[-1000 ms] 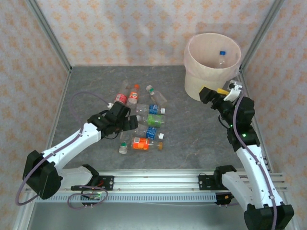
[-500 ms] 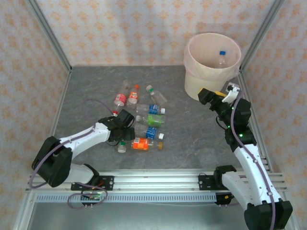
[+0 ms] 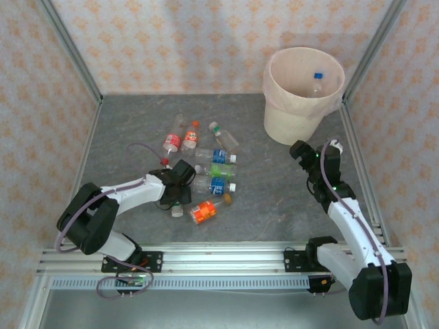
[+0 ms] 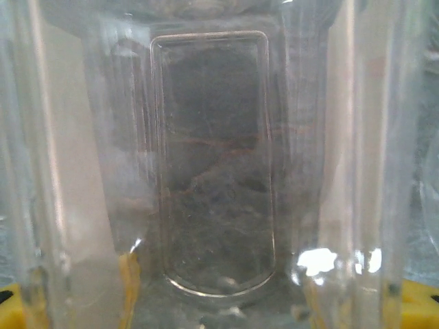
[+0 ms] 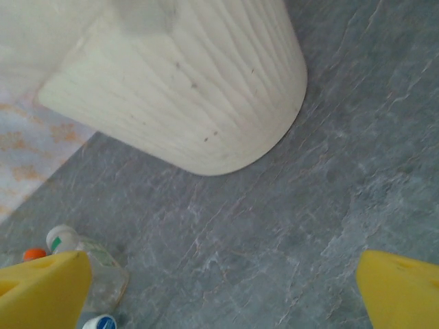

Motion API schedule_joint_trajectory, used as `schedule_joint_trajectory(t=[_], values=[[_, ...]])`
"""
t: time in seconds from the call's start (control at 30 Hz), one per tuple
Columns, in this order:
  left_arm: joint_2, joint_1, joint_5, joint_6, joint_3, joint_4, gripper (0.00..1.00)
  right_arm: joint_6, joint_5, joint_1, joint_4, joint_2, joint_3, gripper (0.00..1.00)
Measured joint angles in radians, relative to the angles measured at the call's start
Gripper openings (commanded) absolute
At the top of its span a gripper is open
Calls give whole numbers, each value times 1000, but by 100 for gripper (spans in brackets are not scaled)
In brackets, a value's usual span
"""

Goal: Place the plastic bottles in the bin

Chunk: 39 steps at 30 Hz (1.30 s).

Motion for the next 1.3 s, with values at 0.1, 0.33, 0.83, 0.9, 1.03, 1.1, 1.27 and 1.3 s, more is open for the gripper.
schedule_joint_trajectory(t=[0.1,0.33,0.83,0.9,1.03,1.1,1.27,1.3], values=[[-34,0,-30,0,-1,-2,55,-1,-74,0,44,14,-1,99],[-282,-1,-109,12,27,-18,45,18,-314,0,163,76,23,99],[-408,-71,103,349,143,306,42,229,-710,192,393,263,266,99],[-350,-86,149,407,209,313,42,209,-732,227,377,270,312,99],[-254,-98,236,509,335,320,43,137,-759,289,323,285,385,99],[-220,-98,273,545,379,320,43,111,-767,304,298,289,393,99],[-151,-100,355,603,456,315,44,66,-774,321,243,305,394,99],[-143,-103,357,608,463,313,44,58,-774,326,238,309,395,99]])
